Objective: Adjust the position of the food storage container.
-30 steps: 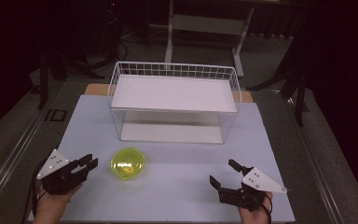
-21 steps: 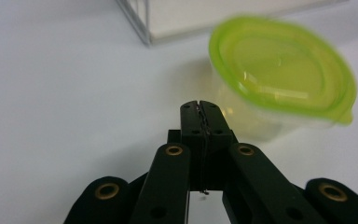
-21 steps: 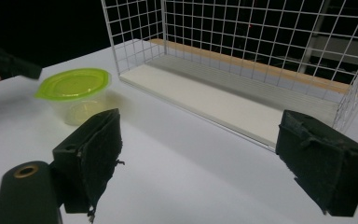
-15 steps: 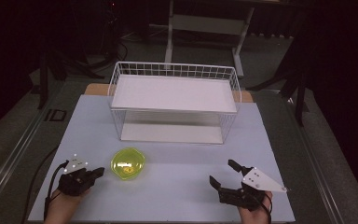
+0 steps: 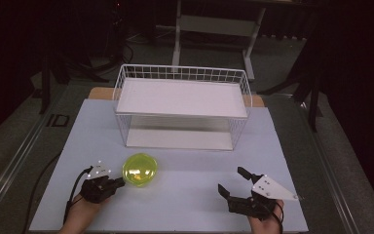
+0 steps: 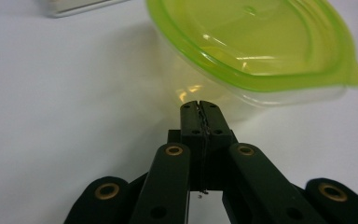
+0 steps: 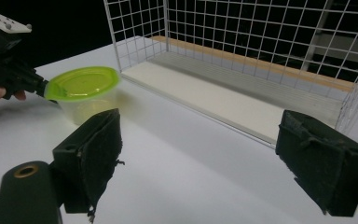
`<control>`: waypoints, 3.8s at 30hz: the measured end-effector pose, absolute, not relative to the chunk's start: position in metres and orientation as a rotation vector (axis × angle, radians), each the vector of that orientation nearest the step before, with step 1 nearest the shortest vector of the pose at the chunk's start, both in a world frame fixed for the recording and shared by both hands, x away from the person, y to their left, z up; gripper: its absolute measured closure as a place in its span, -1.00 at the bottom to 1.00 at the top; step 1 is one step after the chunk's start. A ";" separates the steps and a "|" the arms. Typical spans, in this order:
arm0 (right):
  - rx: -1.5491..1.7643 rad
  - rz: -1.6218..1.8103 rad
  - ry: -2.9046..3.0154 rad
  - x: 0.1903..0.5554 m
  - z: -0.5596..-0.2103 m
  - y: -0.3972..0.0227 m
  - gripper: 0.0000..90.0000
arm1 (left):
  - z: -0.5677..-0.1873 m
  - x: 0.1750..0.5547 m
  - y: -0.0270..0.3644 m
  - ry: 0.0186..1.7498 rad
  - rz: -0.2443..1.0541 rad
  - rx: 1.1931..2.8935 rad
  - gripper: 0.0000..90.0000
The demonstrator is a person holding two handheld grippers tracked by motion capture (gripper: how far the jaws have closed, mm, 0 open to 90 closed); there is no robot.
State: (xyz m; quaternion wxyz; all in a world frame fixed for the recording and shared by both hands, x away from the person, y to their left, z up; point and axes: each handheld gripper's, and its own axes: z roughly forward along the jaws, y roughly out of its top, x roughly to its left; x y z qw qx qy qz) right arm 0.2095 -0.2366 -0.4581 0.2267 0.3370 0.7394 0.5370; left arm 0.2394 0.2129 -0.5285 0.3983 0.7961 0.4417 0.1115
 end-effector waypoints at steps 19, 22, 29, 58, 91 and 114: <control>0.928 1.483 2.036 0.209 -0.457 -0.239 -0.68 | -0.530 0.259 0.188 1.140 0.265 2.021 1.00; 0.930 1.485 2.036 0.209 -0.458 -0.239 -0.68 | -0.531 0.256 0.174 1.092 0.257 2.056 1.00; 0.925 1.482 2.039 0.208 -0.458 -0.239 -0.68 | -0.530 0.254 0.149 1.040 0.235 2.123 1.00; 0.931 1.486 2.050 0.210 -0.459 -0.239 -0.68 | -0.530 0.274 0.142 0.891 0.164 2.102 1.00; 0.935 1.491 2.054 0.210 -0.460 -0.240 -0.68 | -0.534 0.278 0.093 0.870 0.126 2.139 1.00; 0.926 1.493 2.078 0.210 -0.462 -0.239 -0.68 | -0.534 0.289 0.074 0.863 0.120 2.122 1.00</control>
